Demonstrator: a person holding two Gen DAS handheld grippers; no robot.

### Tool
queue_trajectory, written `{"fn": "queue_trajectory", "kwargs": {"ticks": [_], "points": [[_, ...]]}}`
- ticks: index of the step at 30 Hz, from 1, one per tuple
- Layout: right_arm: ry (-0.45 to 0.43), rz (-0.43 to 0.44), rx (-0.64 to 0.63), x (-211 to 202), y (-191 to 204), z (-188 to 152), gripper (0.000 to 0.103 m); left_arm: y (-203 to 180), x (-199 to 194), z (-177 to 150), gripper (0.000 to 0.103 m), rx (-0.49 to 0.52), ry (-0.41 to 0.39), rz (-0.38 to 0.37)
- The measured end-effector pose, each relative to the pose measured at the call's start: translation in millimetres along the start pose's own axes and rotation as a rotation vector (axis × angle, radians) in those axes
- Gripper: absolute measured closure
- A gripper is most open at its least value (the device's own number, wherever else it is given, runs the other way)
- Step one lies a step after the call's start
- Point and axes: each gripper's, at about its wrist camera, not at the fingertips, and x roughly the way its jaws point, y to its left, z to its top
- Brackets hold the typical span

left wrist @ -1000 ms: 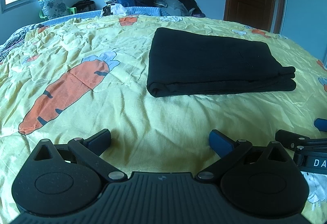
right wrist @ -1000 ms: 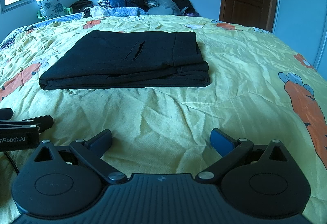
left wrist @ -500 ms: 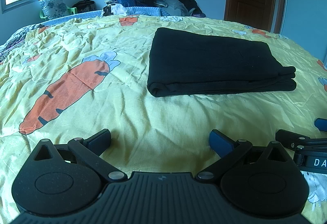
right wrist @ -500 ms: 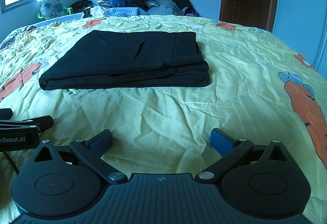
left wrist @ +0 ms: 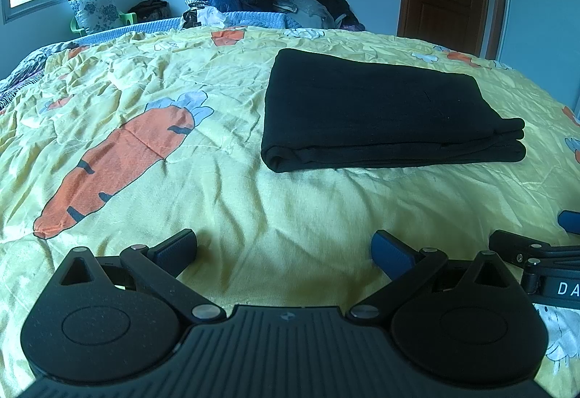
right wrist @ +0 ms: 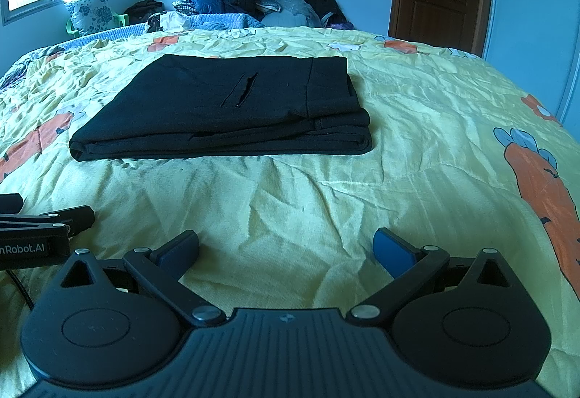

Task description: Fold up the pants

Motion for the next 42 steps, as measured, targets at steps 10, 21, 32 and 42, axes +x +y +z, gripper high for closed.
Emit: {"fn": "queue_trajectory", "kwargs": {"ticks": [10,21,32,42], "points": [[-0.007,-0.013,0.031,-1.7,-3.4,-0.4,0.0,0.0,0.1,0.0,0.0,0.0,0.0,-0.001],[-0.001,-0.015,0.009,-0.7,0.1,-0.7,0.0,-0.3,0.1,-0.2,0.0,0.001,0.0,-0.001],[-0.001,-0.015,0.009,-0.6,-0.4,-0.6,0.0,-0.1,0.1,0.0,0.0,0.001,0.0,-0.002],[0.0,-0.015,0.009,-0.6,-0.3,-0.5,0.0,-0.2,0.1,0.2,0.0,0.001,0.0,-0.002]]}}
